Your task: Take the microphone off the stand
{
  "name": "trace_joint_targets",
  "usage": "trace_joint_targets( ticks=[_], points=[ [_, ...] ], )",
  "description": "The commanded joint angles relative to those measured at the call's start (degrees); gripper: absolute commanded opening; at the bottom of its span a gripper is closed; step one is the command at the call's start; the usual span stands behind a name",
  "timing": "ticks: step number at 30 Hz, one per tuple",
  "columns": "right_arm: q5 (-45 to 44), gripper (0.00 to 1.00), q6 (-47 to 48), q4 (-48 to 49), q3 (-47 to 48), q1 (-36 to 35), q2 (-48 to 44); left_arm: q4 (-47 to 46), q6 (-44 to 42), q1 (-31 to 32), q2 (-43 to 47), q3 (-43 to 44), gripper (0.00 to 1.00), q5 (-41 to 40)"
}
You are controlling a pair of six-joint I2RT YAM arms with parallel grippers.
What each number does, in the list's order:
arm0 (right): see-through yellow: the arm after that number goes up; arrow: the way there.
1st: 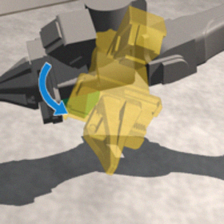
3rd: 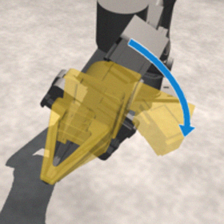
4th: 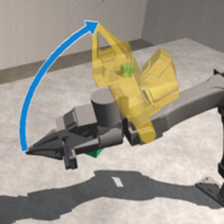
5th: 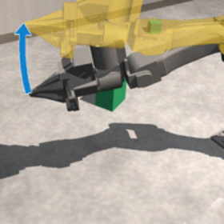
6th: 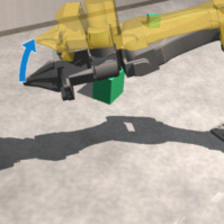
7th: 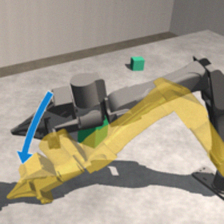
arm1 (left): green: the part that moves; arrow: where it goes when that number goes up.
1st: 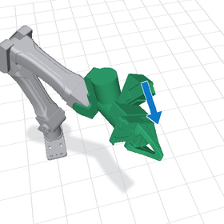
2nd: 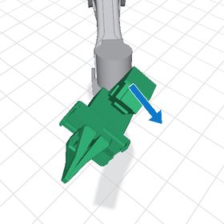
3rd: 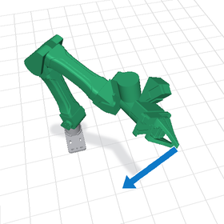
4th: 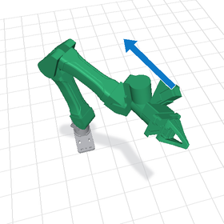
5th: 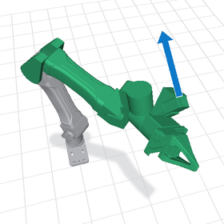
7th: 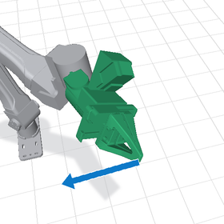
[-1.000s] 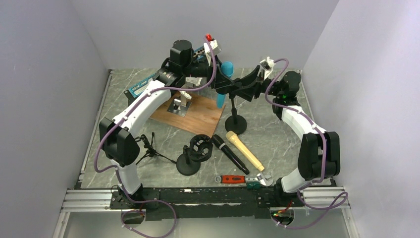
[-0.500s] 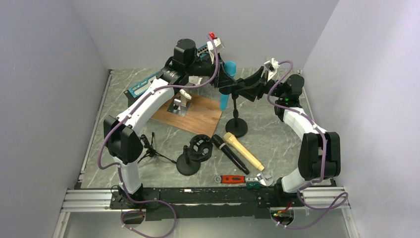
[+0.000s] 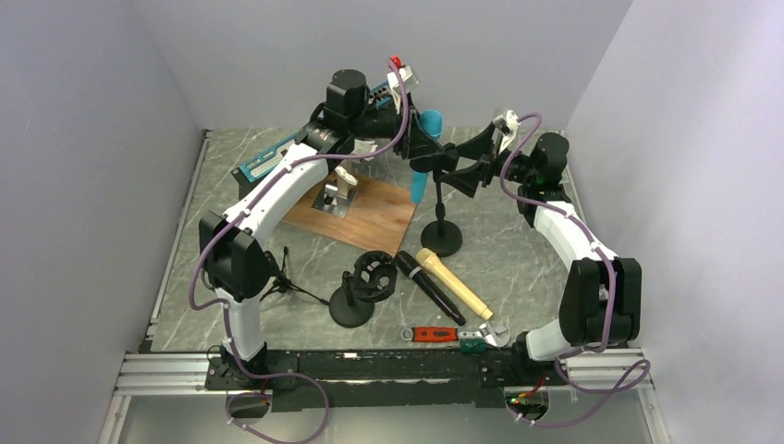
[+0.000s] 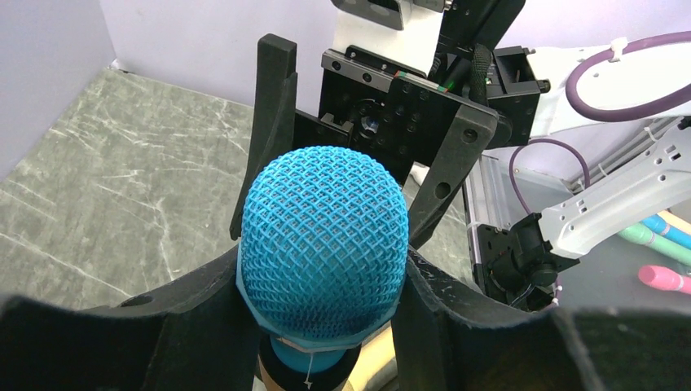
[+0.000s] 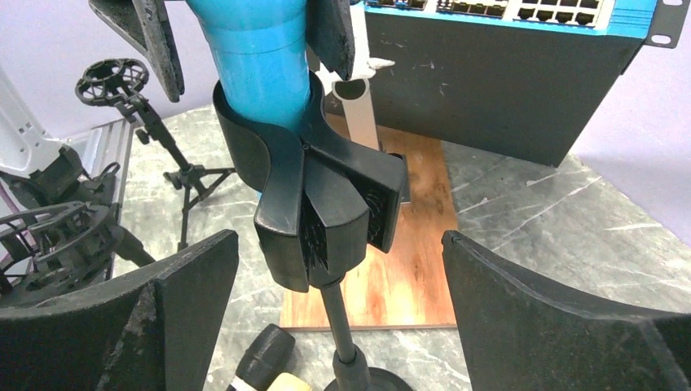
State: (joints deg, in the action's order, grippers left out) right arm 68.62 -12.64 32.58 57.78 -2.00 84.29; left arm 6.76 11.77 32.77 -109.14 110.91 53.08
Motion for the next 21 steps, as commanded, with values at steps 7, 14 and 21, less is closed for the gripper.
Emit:
trace_joint_targets(
  ticks=[7,14,21],
  points=[
    [4.07,0.94,-5.71,9.30,3.86,0.12,1.07,0.68,1.43,0.00,0.69,0.35,0.00,0.82],
    [5.96,0.83,-9.77,13.53,4.61,0.07,2.93,0.12,2.16,0.07,0.71,-0.21,0.00,1.23],
    [6.04,0.00,-10.57,15.82,4.26,0.07,3.69,-0.03,2.97,0.05,0.86,0.91,0.00,0.86]
  ],
)
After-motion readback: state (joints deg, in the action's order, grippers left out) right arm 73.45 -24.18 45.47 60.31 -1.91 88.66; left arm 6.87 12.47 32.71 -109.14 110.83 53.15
